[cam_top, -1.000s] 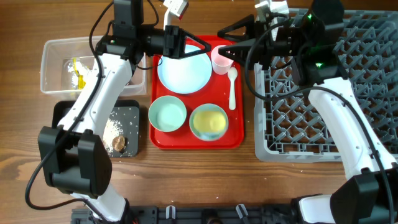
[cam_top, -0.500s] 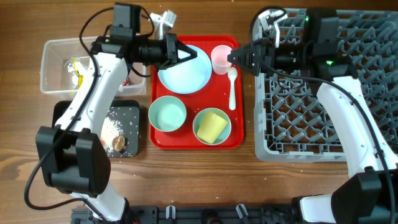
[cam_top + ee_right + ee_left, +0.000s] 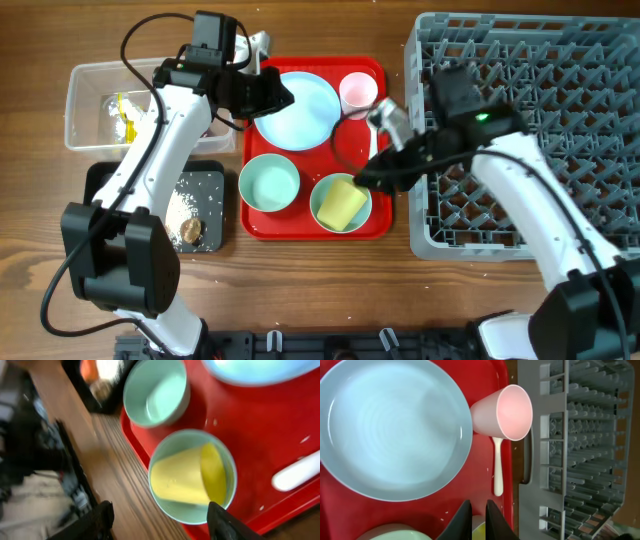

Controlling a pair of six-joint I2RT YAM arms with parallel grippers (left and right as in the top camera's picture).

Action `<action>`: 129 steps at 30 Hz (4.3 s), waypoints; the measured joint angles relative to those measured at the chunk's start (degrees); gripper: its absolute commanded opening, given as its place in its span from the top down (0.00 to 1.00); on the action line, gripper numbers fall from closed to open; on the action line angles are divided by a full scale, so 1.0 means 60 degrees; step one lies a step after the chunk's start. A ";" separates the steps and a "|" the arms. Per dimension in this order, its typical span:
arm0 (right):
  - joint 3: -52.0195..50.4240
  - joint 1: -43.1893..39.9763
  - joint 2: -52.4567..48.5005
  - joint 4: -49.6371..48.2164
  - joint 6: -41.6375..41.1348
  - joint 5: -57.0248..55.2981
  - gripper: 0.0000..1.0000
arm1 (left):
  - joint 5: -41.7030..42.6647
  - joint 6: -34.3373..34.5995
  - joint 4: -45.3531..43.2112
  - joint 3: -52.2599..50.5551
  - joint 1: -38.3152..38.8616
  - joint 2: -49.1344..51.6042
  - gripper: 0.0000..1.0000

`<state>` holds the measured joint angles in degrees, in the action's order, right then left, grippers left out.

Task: Sort waste into correct bins and load items into the dishwasher rack

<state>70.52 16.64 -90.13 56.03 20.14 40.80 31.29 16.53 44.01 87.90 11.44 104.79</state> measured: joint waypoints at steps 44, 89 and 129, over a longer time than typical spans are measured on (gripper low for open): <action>-0.2707 0.0659 -0.0007 -0.3923 -0.1206 -0.0051 0.37 | -0.2175 0.0004 0.0597 0.0000 0.0605 0.0000 0.91; -0.3020 0.0703 -0.0007 -0.3763 -0.2393 0.1056 0.39 | -0.2175 0.0004 0.0630 0.0000 0.0605 0.0000 0.91; -0.2415 0.2055 -0.0007 -0.3778 -0.4182 0.1413 0.37 | -0.2167 0.0000 0.0922 0.0000 -0.0579 0.0000 0.96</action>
<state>56.03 28.97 -90.17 33.36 -4.95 49.28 18.28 16.53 49.54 87.90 7.97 104.79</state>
